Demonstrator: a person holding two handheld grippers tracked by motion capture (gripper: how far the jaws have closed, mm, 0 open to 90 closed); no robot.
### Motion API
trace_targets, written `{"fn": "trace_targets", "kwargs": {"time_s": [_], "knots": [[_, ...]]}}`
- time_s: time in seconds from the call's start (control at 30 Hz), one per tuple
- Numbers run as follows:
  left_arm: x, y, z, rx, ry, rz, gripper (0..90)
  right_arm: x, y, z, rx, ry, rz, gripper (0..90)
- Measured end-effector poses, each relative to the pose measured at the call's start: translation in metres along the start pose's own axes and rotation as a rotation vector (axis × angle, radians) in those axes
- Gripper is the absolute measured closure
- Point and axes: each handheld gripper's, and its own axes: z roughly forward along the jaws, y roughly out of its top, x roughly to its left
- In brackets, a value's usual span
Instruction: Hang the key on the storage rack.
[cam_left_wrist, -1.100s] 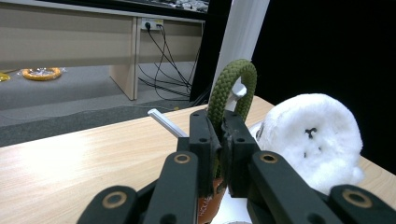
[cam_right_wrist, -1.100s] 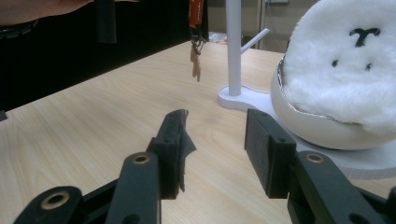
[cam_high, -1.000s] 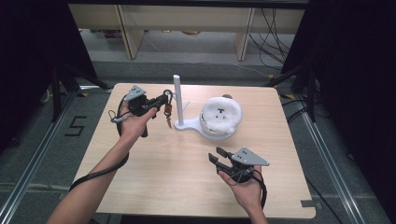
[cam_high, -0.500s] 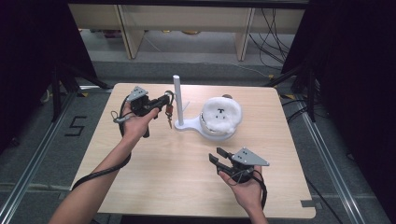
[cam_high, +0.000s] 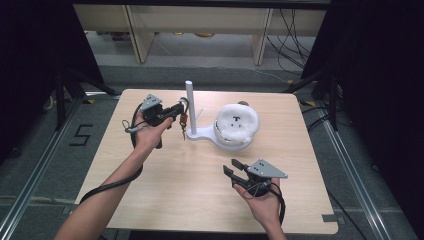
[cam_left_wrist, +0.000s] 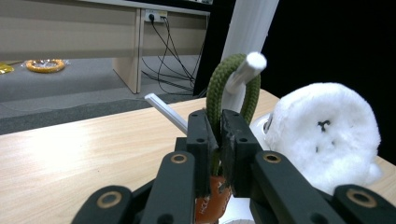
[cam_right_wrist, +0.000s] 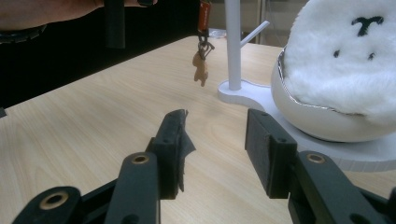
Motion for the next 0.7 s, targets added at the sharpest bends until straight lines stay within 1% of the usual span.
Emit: {"fn": "trace_targets", "kwargs": {"time_s": [0.07,0.1,0.2,0.23,0.3,0.33,0.37,0.4,0.43,0.47,0.5,0.53,0.57,0.6,0.63,0.67,0.7], "knots": [[0.0,-0.002,0.001,0.008,0.005,0.005,80.2,-0.002,0.0,0.001,-0.008,-0.003,-0.023,58.9],[-0.001,-0.002,0.001,0.008,0.005,0.005,79.7,-0.002,0.0,0.0,0.001,-0.011,-0.026,58.9],[-0.001,-0.004,-0.001,0.011,0.01,0.018,78.0,-0.002,0.0,0.0,-0.003,-0.007,-0.025,58.9],[-0.001,-0.004,-0.002,0.013,0.012,0.023,77.1,-0.001,0.0,0.0,-0.001,-0.004,-0.013,58.8],[-0.001,-0.005,-0.005,0.012,0.016,0.028,75.0,-0.003,0.0,-0.001,0.002,-0.009,-0.026,58.8],[-0.001,-0.005,-0.007,0.013,0.016,0.036,73.6,-0.004,0.0,0.0,-0.018,-0.011,-0.042,58.7],[-0.001,-0.006,-0.009,0.013,0.019,0.044,72.0,-0.004,0.001,-0.001,-0.01,-0.005,-0.024,58.7],[-0.002,-0.006,-0.012,0.014,0.02,0.047,70.2,-0.005,0.002,-0.003,-0.004,-0.025,-0.04,58.6],[-0.002,-0.007,-0.014,0.013,0.022,0.054,67.8,-0.004,0.002,-0.003,-0.008,-0.022,-0.011,58.5],[-0.002,-0.007,-0.018,0.014,0.023,0.06,65.5,-0.007,0.003,-0.004,-0.008,-0.02,-0.03,58.5],[-0.003,-0.008,-0.021,0.015,0.026,0.061,63.6,-0.008,0.003,-0.004,-0.023,-0.019,-0.034,58.4],[-0.003,-0.008,-0.025,0.013,0.026,0.06,61.1,-0.009,0.004,-0.006,-0.017,-0.035,-0.04,58.4],[-0.003,-0.009,-0.029,0.015,0.03,0.06,59.2,-0.008,0.004,-0.007,-0.012,-0.038,-0.015,58.3],[-0.003,-0.009,-0.033,0.013,0.03,0.062,57.3,-0.011,0.005,-0.007,-0.019,-0.034,-0.023,58.2],[-0.003,-0.01,-0.037,0.013,0.032,0.065,56.0,-0.009,0.005,-0.009,-0.009,-0.045,0.0,58.1],[-0.002,-0.01,-0.042,0.012,0.035,0.066,54.5,-0.013,0.005,-0.008,-0.027,-0.038,-0.021,58.0],[-0.002,-0.01,-0.047,0.016,0.038,0.07,53.0,-0.014,0.005,-0.009,-0.018,-0.046,-0.019,57.8]]}}
